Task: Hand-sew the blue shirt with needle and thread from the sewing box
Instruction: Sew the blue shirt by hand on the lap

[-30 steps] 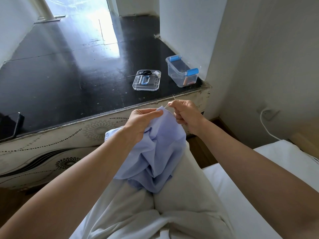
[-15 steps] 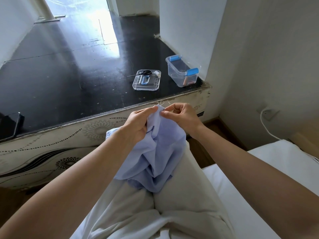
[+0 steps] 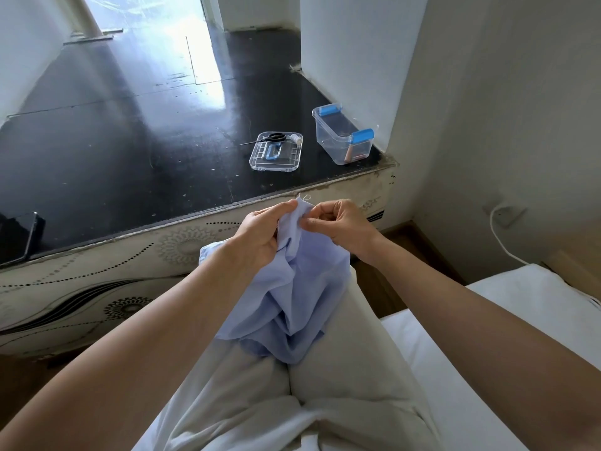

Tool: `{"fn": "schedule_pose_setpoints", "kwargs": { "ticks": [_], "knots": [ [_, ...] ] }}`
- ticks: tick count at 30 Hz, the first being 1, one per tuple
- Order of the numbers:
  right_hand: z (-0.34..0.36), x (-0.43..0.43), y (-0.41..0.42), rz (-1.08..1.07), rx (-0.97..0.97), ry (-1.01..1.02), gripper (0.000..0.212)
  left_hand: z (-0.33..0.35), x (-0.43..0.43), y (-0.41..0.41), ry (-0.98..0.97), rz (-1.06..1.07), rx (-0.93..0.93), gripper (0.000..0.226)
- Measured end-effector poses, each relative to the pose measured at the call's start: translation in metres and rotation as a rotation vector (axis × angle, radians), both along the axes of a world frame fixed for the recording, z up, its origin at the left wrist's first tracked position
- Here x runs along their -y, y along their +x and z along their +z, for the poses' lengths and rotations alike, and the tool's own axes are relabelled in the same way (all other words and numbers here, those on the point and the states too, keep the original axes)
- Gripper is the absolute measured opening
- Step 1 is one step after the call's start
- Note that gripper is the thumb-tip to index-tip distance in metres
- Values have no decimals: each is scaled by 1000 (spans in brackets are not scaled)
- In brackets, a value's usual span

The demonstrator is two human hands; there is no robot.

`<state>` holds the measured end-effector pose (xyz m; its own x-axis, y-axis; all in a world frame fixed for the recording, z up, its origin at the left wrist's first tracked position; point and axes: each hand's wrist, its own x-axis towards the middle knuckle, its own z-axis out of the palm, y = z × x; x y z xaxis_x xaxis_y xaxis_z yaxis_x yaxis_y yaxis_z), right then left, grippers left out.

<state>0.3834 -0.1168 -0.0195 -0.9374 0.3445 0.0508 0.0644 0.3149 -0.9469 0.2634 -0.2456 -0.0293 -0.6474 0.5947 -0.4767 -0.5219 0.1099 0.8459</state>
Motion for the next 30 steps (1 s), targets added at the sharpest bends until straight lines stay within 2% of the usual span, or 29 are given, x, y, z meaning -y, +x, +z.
{"fn": "schedule_pose_setpoints", "kwargs": {
  "ticks": [2,4,8,10,12,16,18,21,30],
  "knots": [
    [0,-1,2,51,57,-38,15,1,0,1,9,-2,14,42],
    [-2,-2,5,107,127,-73,21,-1,0,0,25,48,67,64],
    [-4,-3,10,260,290,-93,24,1,0,0,21,57,94,71],
    [-3,-5,12,214,260,-118,21,2,-1,0,35,32,114,80],
    [-2,-7,11,112,178,-122,17,2,-1,0,49,10,93,71],
    [0,-8,8,-78,12,-111,4,3,2,-1,24,-13,121,72],
    [-1,-7,6,-139,-39,-82,8,3,2,1,20,-32,116,72],
    [-4,-5,2,-165,-59,4,4,4,1,5,23,-21,76,52],
    [-7,0,-7,-184,-112,124,16,2,2,2,-18,-39,19,64]
  ]
}}
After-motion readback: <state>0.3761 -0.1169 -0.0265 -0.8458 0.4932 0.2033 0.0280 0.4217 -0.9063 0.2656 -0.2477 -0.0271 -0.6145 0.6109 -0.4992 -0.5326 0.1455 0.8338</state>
